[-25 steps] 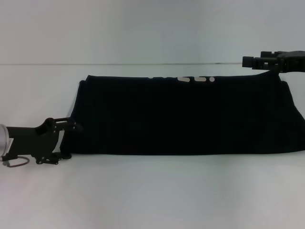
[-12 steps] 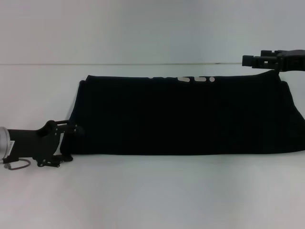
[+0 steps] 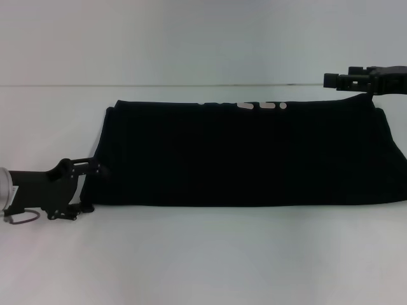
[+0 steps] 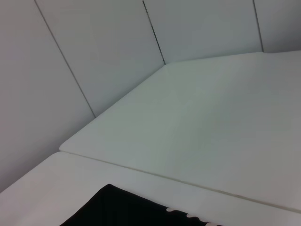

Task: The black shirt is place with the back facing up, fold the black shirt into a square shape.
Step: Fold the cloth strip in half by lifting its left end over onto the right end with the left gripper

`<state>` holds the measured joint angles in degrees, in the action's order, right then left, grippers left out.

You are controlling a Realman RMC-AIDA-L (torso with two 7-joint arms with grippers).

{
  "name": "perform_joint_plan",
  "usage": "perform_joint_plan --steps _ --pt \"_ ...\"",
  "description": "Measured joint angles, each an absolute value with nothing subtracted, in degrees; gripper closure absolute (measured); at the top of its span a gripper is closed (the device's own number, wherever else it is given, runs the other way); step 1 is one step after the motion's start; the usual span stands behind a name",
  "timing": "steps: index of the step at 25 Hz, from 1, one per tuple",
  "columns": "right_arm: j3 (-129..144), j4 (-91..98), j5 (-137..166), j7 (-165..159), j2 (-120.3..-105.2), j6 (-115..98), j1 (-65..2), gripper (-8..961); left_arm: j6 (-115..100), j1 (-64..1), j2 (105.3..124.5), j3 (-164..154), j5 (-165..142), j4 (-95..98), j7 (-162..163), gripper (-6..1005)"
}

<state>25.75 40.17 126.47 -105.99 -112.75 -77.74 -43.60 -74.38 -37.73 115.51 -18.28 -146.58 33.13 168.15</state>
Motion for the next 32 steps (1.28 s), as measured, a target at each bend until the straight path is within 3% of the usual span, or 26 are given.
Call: perform_joint_plan --steps 32 --pt "25.7 40.2 126.5 -106.0 -112.76 -77.6 -43.8 36 -72.1 -38.9 115.24 -19.1 -146.4 32.4 159.1 233"
